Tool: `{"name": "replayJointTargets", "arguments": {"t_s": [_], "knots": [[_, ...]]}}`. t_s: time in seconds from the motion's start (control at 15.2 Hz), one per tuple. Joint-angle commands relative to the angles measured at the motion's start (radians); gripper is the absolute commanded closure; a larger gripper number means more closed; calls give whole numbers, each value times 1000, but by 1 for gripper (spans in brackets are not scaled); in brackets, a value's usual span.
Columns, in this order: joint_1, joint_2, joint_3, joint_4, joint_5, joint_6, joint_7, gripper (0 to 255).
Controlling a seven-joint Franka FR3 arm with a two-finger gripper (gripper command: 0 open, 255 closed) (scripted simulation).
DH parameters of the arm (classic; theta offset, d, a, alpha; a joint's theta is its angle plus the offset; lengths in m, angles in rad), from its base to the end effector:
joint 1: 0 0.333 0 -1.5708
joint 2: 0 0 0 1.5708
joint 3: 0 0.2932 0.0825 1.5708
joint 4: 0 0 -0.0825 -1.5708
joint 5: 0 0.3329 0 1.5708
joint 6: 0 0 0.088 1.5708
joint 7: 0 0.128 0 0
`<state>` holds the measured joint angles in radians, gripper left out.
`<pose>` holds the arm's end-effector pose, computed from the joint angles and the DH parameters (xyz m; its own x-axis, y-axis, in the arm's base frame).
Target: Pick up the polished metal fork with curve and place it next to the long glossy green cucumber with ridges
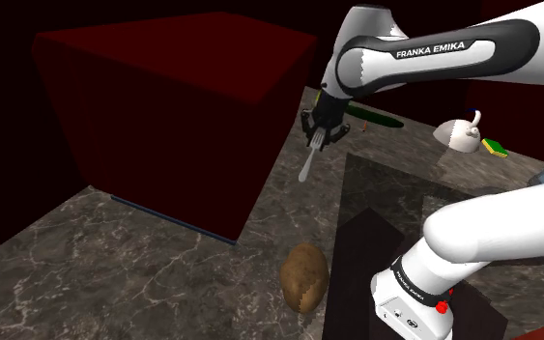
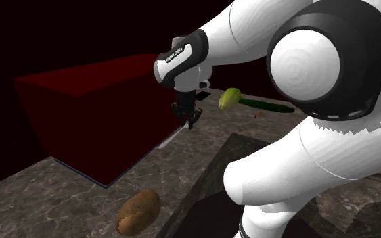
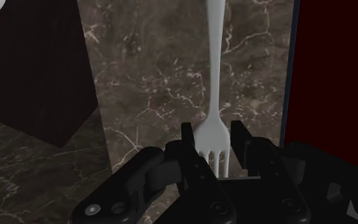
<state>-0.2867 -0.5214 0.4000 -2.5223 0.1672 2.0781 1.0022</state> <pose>0.3614 0.0540 0.4278 0.5293 -0.8459 0.0658 -0.8469 -0.5314 -0.0189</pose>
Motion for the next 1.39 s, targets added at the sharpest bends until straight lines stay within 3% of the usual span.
{"name": "replayJointTargets", "arguments": {"t_s": [0.0,0.66,1.32], "knots": [[-16,-17,-40,-20,-12,0,-50,255],[-135,-12,-244,-43,-110,20,-305,255],[-251,117,-429,56,-194,51,-544,255]]}}
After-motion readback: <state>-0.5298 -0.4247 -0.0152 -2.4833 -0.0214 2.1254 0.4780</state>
